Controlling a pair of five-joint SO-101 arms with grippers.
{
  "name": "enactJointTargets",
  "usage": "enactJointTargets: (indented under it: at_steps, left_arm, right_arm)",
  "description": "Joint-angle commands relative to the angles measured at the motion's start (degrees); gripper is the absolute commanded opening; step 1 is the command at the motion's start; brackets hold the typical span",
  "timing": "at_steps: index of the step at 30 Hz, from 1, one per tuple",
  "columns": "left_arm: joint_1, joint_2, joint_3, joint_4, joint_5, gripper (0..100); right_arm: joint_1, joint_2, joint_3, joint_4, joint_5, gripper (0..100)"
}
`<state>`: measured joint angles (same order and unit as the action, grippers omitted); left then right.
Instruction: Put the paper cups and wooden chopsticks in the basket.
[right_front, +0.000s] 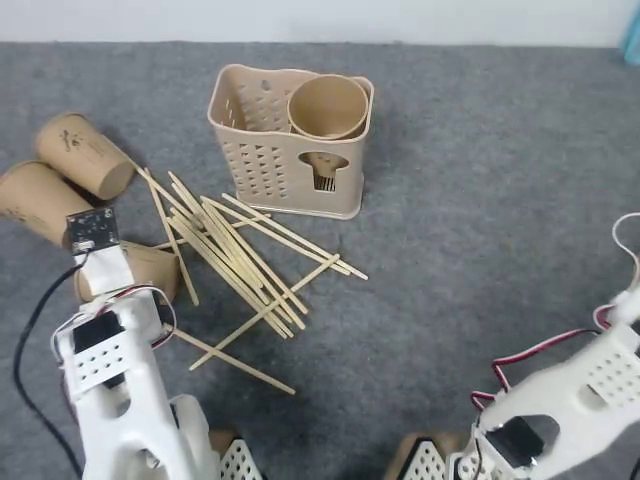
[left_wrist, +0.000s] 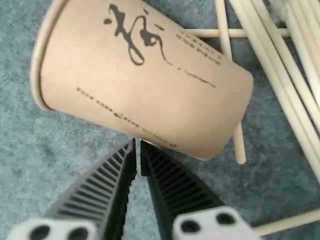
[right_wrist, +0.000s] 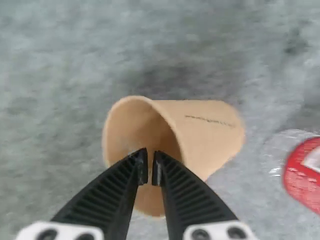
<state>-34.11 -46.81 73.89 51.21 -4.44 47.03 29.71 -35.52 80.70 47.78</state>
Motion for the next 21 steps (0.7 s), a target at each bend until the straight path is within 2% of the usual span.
enactJointTargets:
  at_steps: [1, 6, 21]
  left_arm:
    - [-0.09, 0.18, -1.54, -1.23, -0.18, 1]
    - [-0.09, 0.18, -1.54, -1.23, -0.18, 1]
    - [-0.09, 0.26, -1.45, -1.23, -0.18, 1]
  right_arm:
    - [1.1, 0.4, -3.16, -5.41, 0.62, 4.6]
    - [2.59, 1.19, -3.16, -10.24, -2.81, 4.7]
    - [7.78, 1.63, -3.16, -18.33, -2.9, 4.9]
